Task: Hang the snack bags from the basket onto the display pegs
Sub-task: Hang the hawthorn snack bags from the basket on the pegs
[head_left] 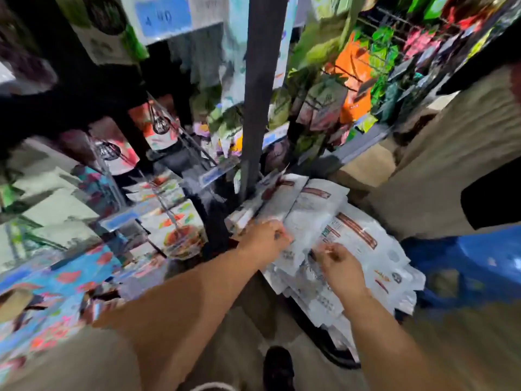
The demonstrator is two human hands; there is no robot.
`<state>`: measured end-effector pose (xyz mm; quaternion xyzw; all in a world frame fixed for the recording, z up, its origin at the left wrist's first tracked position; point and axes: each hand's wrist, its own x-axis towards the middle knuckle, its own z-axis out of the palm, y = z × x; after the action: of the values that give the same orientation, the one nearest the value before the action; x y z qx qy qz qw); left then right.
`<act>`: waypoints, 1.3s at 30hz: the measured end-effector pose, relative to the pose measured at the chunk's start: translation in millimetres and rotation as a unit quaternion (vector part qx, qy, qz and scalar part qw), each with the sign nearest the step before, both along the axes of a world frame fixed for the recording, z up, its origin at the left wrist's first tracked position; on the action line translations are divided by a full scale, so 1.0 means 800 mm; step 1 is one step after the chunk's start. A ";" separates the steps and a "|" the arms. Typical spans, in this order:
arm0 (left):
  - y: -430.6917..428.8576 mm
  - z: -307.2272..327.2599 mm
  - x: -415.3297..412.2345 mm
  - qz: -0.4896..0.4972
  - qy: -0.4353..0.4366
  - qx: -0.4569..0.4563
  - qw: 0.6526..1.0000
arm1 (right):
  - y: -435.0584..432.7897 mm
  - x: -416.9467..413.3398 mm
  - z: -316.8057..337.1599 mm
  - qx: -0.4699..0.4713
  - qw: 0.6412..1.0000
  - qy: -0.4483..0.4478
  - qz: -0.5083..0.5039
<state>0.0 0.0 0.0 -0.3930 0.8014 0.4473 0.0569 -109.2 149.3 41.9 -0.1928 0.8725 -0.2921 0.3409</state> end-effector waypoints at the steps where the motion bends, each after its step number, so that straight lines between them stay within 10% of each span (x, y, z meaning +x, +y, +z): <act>1: 0.000 -0.013 -0.001 -0.010 0.012 -0.014 1.000 | -0.007 0.006 -0.014 -0.014 1.000 0.001 -0.020; 18: 0.000 -0.092 0.028 -0.144 0.216 -0.009 0.966 | -0.026 0.033 -0.083 -0.172 0.977 0.053 -0.114; 27: 0.009 -0.155 0.013 -0.150 0.366 -0.258 0.881 | -0.006 -0.002 -0.083 -0.228 0.965 0.128 0.036; 34: 0.001 -0.169 0.001 -0.118 0.431 -0.275 0.851 | -0.036 -0.096 -0.062 -0.150 0.773 0.419 0.452; 39: -0.009 -0.164 0.006 -0.101 0.487 -0.269 0.825 | -0.081 -0.095 -0.063 -0.176 0.746 0.424 0.483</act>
<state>4.8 -7.0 -131.4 -0.0407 0.8488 0.3390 -0.4036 -185.4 84.6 -8.1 -0.7493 0.6503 -0.1254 -0.0084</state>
